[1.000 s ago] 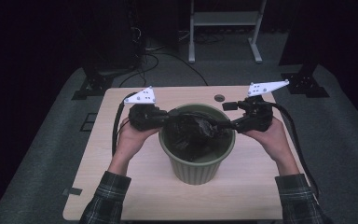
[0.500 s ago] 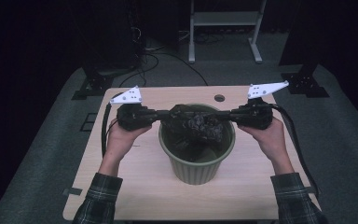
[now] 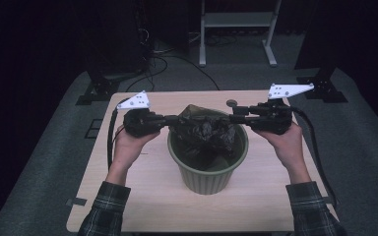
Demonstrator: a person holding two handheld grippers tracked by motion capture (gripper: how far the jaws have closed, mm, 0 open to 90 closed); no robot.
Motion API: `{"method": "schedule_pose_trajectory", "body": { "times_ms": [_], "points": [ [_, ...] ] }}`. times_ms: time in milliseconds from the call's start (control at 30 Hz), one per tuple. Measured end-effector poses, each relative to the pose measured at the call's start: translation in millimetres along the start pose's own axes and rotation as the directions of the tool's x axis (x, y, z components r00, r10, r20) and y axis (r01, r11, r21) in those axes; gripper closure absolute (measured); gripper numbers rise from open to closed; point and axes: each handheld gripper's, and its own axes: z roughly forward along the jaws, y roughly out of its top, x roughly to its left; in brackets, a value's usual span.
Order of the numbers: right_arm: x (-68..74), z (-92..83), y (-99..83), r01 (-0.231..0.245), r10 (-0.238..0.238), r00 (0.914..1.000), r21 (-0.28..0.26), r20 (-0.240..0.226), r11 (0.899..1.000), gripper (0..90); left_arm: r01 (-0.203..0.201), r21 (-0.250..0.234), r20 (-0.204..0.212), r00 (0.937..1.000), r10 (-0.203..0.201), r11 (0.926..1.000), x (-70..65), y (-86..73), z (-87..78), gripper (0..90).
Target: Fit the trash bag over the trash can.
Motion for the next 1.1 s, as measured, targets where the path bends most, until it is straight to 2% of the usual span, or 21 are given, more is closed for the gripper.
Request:
{"method": "schedule_pose_trajectory", "body": {
  "times_ms": [267, 333, 567, 700, 767, 867, 900, 967, 1100],
  "points": [
    [14.3, -12.3, 10.1, 0.036, -0.037, 0.9990, -0.031, -0.023, 0.999, 57.3, 0.004, -0.005, 0.003, 1.0000, -0.004, 1.0000, -1.6, 2.2, 16.2, 89.8],
    [16.8, -12.0, 9.9, 0.040, -0.041, 0.9982, -0.033, -0.044, 0.999, 57.3, 0.003, -0.003, -0.001, 1.0000, -0.003, 1.0000, -2.4, 3.1, 19.1, 89.7],
    [26.0, 2.9, 3.7, 0.038, -0.039, 0.9940, -0.011, -0.102, 0.999, 55.0, 0.000, -0.005, 0.004, 1.0000, 0.000, 1.0000, -3.5, 4.0, 22.7, 89.8],
    [25.5, 13.4, 2.6, 0.026, -0.026, 0.9915, 0.002, -0.128, 1.000, 55.2, -0.001, -0.012, 0.007, 1.0000, 0.001, 0.9999, -4.1, 3.7, 22.1, 89.7],
    [25.4, 19.3, 1.8, 0.022, -0.020, 0.9905, 0.018, -0.136, 1.000, 59.6, -0.001, -0.014, 0.008, 1.0000, 0.001, 0.9999, -4.1, 3.6, 21.5, 89.8],
    [25.9, 28.4, 0.1, 0.036, -0.029, 0.9894, 0.053, -0.143, 0.998, 78.9, -0.001, -0.014, 0.001, 1.0000, 0.001, 0.9999, -2.8, 2.8, 19.0, 89.8],
    [26.3, 30.6, -0.8, 0.047, -0.037, 0.9897, 0.069, -0.138, 0.996, 88.7, -0.001, -0.019, -0.003, 1.0000, 0.000, 0.9998, -2.2, 2.1, 17.8, 89.7],
    [26.7, 31.0, -1.7, 0.058, -0.047, 0.9915, 0.084, -0.121, 0.995, 90.0, 0.005, -0.021, -0.011, 0.9999, -0.005, 0.9998, -0.4, 0.7, 14.4, 89.8],
    [23.7, 24.4, -2.5, 0.048, -0.039, 0.9935, 0.084, -0.107, 0.995, 90.0, 0.014, -0.031, -0.029, 0.9995, -0.015, 0.9994, 3.7, -2.2, 5.2, 89.8]
  ]
}}
